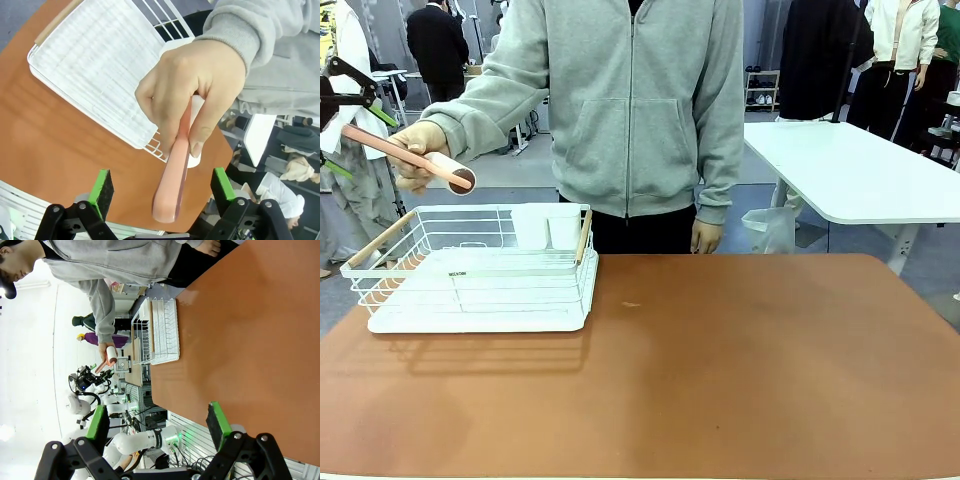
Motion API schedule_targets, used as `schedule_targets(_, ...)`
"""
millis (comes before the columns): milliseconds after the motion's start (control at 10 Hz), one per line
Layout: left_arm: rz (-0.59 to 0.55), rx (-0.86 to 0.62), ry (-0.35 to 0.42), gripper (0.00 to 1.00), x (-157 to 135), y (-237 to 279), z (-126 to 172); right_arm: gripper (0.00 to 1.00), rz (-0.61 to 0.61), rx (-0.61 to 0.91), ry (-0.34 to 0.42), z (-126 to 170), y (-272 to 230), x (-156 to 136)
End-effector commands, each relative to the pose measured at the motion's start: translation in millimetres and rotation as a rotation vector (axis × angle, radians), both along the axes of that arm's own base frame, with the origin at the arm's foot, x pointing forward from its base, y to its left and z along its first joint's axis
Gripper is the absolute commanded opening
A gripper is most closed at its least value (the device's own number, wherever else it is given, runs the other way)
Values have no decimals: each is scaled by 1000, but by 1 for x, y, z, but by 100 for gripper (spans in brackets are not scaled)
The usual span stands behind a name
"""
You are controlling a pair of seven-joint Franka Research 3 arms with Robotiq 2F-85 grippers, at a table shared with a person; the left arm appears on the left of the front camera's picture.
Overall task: Clean the table.
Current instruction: Pick up the Lint Roller when the human hands it over.
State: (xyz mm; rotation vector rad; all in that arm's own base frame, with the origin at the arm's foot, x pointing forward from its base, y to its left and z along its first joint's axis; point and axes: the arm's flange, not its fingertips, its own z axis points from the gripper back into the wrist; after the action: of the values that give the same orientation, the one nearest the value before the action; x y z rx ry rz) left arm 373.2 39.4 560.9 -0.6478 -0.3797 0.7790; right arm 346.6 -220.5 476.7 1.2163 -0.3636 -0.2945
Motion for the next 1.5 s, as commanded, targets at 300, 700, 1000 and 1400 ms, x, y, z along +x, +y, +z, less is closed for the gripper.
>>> schedule_targets(300,27,-77,-9,100,2,-4,-6,100,0,11,-16,3,0,0)
schedule_targets(700,40,-93,-7,37,6,-1,-7,100,0,11,-16,3,0,0)
schedule_targets(1000,41,-105,-6,26,7,0,-7,100,0,11,-16,3,0,0)
schedule_targets(1400,40,-107,-8,0,8,-2,-6,100,0,11,-16,3,0,0)
